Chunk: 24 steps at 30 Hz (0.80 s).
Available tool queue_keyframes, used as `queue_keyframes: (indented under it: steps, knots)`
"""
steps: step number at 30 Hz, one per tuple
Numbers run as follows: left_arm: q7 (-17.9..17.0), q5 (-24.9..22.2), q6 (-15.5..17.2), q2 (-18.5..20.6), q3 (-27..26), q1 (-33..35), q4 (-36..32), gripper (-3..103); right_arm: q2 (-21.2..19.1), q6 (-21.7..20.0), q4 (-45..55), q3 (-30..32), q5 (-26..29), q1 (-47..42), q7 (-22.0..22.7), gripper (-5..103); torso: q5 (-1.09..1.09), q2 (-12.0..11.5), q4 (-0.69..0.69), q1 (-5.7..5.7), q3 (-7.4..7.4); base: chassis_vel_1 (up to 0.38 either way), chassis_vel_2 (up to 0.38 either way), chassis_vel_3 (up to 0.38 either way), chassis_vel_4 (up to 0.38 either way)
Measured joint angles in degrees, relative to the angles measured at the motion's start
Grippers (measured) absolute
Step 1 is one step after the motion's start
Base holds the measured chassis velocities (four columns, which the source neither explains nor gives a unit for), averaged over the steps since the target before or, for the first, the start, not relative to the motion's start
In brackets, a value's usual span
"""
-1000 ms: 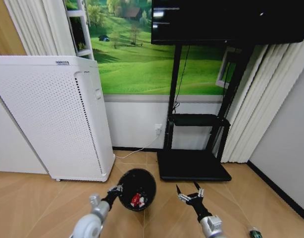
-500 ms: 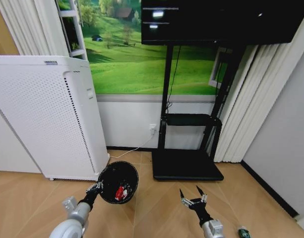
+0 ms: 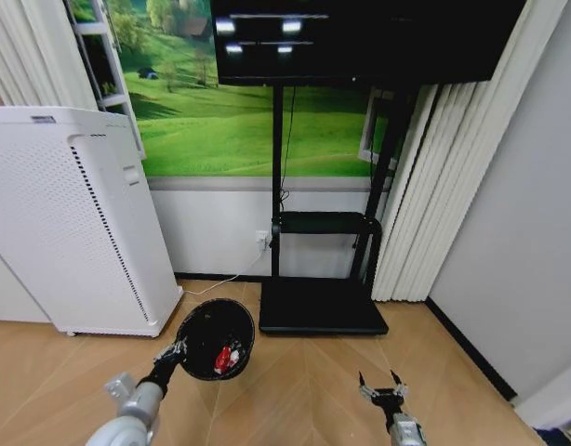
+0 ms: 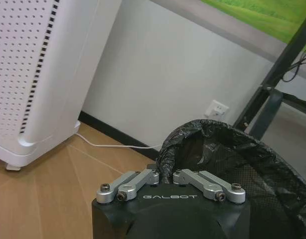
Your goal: Pick up the trash bin and place the garbage on the floor into it.
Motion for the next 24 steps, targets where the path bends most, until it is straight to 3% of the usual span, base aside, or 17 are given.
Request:
queue_keyframes:
  steps: [9, 20, 22, 24]
  knots:
    - [0.7, -0.8, 0.2, -0.4, -3.4, 2.4, 1.7, 7, 0.8, -3.9, -6.2, 5.2, 2.2, -1.4, 0.8, 100, -0.01, 0.0, -0.01, 0.00, 0.00, 0.036, 0.048, -0.034, -0.047]
    - [0.7, -0.5, -0.2, -0.3, -2.0, 2.2, 1.7, 7, -0.7, -6.0, -13.1, 5.4, 6.5, 1.8, -0.6, 102, 0.01, 0.0, -0.02, 0.00, 0.00, 0.000, 0.000, 0.000, 0.000]
    - [0.8, -0.2, -0.3, -0.1, -1.4, 2.6, 1.8, 7, -1.0, -6.1, -16.7, 5.0, 6.6, 3.3, -1.1, 88, 0.00, 0.0, -0.01, 0.00, 0.00, 0.000, 0.000, 0.000, 0.000]
    - [0.8, -0.1, -0.3, -0.1, -1.3, 2.6, 1.7, 7, -1.1, -6.1, -18.0, 4.8, 6.6, 3.8, -1.3, 88, 0.01, 0.0, -0.01, 0.00, 0.00, 0.000, 0.000, 0.000, 0.000]
